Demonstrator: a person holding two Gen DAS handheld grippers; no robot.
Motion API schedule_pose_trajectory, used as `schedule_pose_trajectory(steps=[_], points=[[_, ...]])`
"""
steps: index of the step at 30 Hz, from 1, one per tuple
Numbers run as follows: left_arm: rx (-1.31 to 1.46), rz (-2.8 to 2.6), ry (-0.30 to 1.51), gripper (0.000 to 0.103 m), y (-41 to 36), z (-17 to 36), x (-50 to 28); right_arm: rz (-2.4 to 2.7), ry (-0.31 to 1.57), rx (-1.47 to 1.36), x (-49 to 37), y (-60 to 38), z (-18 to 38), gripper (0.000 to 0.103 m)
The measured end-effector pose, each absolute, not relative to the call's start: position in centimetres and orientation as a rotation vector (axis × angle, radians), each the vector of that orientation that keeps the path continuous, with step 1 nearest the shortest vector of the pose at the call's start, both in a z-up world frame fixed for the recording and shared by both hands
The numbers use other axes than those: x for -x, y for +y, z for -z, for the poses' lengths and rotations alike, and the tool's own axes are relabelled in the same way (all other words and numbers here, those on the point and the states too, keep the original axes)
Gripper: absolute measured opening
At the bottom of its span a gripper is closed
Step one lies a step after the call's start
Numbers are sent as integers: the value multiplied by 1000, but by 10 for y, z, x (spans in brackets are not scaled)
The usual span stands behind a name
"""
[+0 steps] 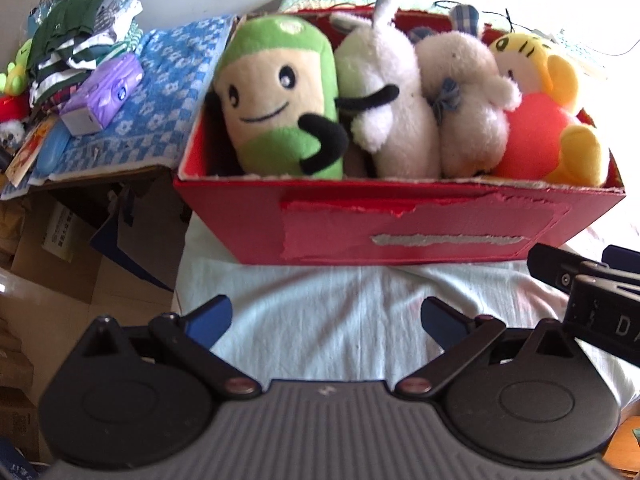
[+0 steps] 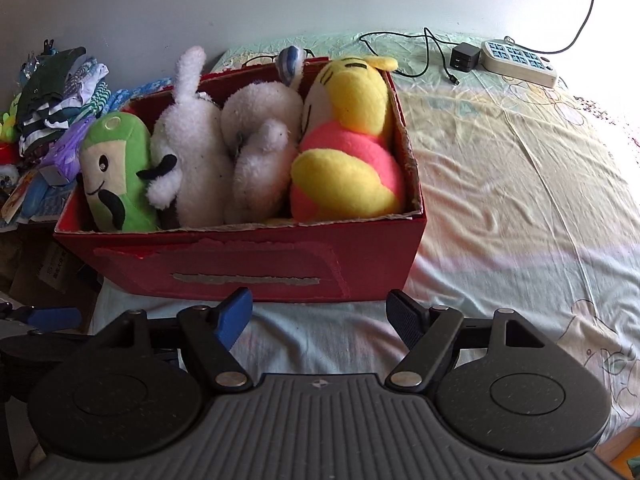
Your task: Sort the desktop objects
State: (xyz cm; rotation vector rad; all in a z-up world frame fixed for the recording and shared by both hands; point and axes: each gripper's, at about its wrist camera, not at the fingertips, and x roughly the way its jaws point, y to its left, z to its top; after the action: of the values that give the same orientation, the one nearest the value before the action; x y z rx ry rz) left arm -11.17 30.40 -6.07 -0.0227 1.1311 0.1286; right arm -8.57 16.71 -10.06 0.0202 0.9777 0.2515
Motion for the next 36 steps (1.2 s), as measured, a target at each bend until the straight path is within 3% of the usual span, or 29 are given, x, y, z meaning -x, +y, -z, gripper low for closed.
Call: schedule_pose_trajectory(steps=[18, 36], points=[[23, -33, 1041, 101, 308, 12, 99, -219, 872, -51, 85, 167, 56, 76], [47, -53, 985, 102, 319, 8, 69, -174, 826, -57, 64, 171, 47, 76]])
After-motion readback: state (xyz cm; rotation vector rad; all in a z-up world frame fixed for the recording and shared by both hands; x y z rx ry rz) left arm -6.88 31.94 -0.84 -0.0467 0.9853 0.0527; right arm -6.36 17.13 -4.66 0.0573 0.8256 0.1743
